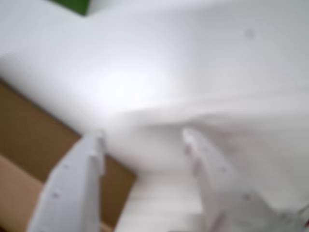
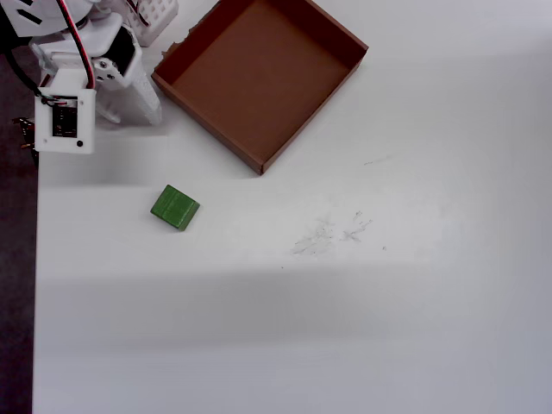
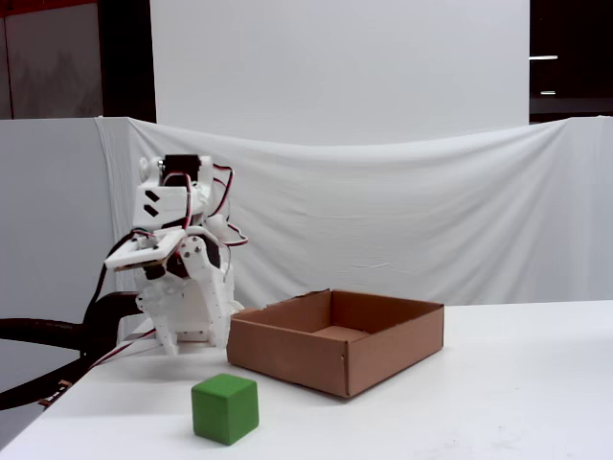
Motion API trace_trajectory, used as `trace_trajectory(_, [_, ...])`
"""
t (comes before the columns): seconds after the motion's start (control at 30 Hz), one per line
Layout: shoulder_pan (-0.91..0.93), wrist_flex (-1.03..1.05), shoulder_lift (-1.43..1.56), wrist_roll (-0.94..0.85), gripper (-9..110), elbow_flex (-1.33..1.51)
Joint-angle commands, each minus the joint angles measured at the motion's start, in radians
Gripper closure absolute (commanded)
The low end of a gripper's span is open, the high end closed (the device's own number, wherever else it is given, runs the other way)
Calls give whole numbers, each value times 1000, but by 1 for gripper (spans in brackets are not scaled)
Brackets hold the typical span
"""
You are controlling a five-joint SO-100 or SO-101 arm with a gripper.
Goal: Grasp a green cube and put it in a box.
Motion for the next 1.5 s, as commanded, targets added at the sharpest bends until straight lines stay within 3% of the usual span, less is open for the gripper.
trace_trajectory(0.0, [-3, -5, 5, 8, 79, -5])
trace_trajectory(0.2, [-2, -87, -115, 69, 74, -46])
trace_trajectory(0.57, [112, -307, -796, 494, 71, -634])
trace_trajectory(0.8, [104, -376, -1092, 614, 68, -867])
trace_trajectory(1.47, [-143, -308, -1390, 848, 60, -913])
